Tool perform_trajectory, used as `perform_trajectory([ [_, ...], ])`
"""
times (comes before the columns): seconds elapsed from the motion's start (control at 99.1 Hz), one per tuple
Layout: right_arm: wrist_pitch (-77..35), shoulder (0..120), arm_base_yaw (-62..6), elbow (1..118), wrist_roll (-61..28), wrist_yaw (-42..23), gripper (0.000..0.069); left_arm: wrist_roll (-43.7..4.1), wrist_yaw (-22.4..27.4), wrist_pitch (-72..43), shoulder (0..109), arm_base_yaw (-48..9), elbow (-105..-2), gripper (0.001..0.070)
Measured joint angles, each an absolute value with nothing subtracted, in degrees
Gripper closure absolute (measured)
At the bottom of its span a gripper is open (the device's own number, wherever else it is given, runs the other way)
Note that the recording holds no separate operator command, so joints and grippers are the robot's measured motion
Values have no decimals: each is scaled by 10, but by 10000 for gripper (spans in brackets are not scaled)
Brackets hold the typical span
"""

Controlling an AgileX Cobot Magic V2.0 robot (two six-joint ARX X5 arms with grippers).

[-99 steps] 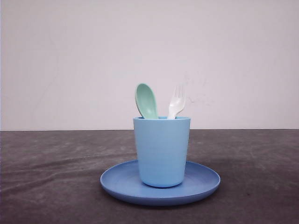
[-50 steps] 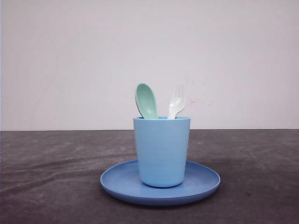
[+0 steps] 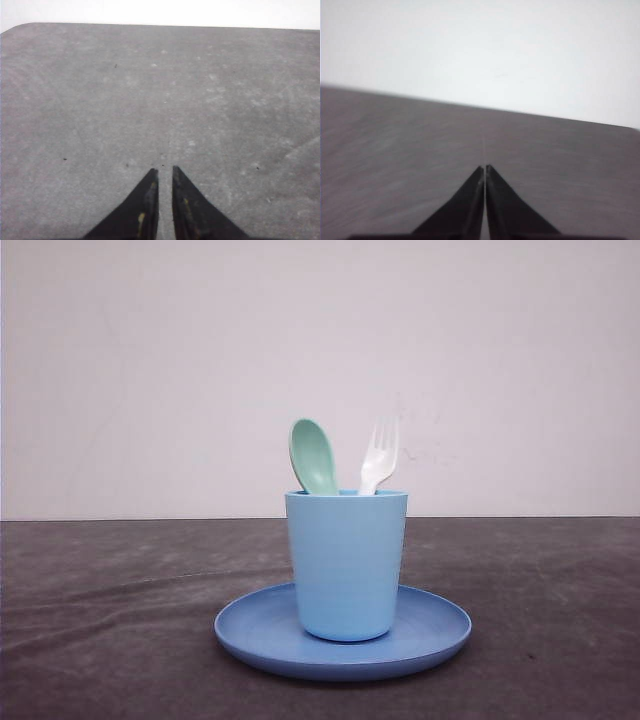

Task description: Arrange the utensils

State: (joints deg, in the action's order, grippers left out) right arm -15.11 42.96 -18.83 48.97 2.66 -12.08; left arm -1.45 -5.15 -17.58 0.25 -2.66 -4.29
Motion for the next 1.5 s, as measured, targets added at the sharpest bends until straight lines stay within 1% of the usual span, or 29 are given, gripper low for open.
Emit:
perform_trajectory([
  [0.081,-150,402,-121,469,18,-116,687,-15,-51,-176,3,-27,-43,685],
  [0.161,-149,373,-70,440,4,-102,687,-15,-51,-176,3,-27,-43,685],
  [0.303,-131,311,-8,356,-21,-63,687,-15,-51,-176,3,-27,-43,685],
  [0.373,-108,271,8,301,-26,-46,687,-15,-51,-176,3,-27,-43,685],
  [0.504,-66,187,13,193,-26,-22,687,-15,-51,-176,3,-27,-43,685],
  [0.615,-63,117,13,113,-14,-12,687,-15,-51,-176,3,-27,-43,685],
  [0.827,-68,26,13,21,5,-2,687,-15,-51,-176,3,-27,-43,685],
  [0.968,-96,4,13,8,8,0,687,-15,-51,-176,3,-27,-43,685],
  [1.503,-95,4,12,8,8,0,687,-15,-51,-176,3,-27,-43,685],
])
